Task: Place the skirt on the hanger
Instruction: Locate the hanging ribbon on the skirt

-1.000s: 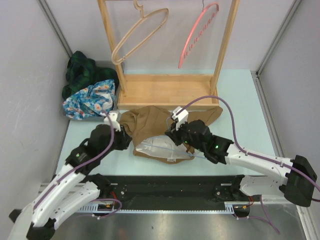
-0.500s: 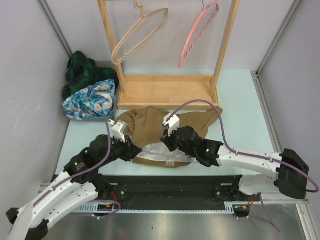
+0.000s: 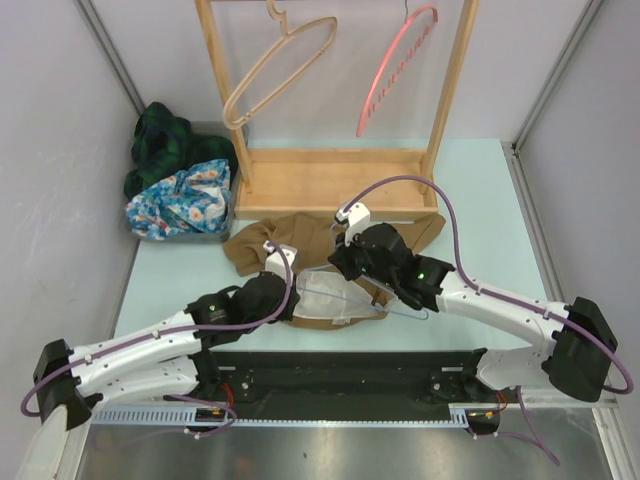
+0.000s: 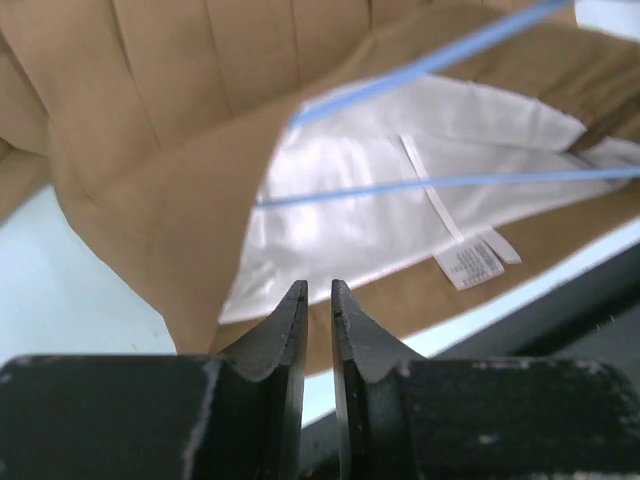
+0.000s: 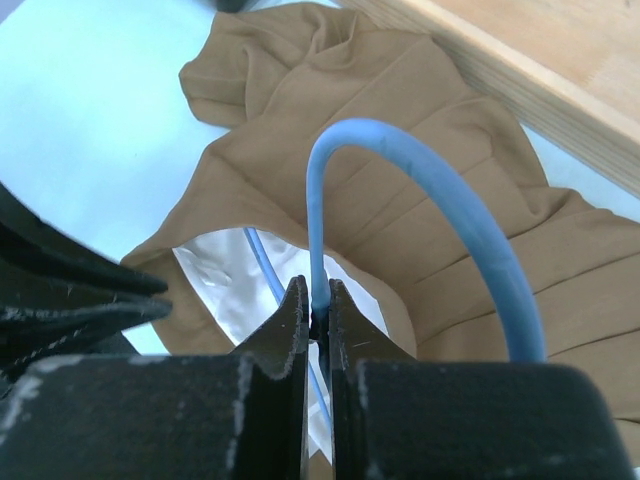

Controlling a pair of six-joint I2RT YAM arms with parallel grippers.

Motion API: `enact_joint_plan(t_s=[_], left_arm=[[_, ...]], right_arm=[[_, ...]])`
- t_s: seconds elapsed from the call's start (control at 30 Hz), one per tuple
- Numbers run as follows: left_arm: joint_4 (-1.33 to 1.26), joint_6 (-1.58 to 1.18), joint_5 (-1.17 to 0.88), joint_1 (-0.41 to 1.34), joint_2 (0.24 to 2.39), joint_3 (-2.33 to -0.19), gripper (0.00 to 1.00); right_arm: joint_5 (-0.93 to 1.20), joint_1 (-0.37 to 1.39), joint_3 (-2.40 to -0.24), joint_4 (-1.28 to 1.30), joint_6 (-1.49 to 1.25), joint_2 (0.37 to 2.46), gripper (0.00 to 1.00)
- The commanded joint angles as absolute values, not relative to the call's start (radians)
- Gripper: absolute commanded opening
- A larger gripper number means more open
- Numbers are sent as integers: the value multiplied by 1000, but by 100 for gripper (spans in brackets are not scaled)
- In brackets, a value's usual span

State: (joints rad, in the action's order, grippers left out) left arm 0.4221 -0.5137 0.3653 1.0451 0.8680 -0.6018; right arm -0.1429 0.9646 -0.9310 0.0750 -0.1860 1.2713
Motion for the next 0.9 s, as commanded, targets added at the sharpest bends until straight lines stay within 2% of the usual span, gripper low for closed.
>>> enact_joint_plan(t_s=[0.0,0.13,0.3,0.53,0.87], left_arm=[[304,-442,457,1051,938,-592,18],[311,-358,443,1051,1043,-629,22],[344,-322,377,1049,1054,-644,29],[377,-261,423,1017,1112,-658,34],[383,-218,336,989,1172,-660,32]], right_arm=[[-91,940,-959,71,-186,1262,0],[-48,913,-960,69,-204,1264,0],[-9,871,-991,100,-222,1298,0],[47,850,-996,94,-245,1315,0],[67,819,-1012,91,-271,1327,0]])
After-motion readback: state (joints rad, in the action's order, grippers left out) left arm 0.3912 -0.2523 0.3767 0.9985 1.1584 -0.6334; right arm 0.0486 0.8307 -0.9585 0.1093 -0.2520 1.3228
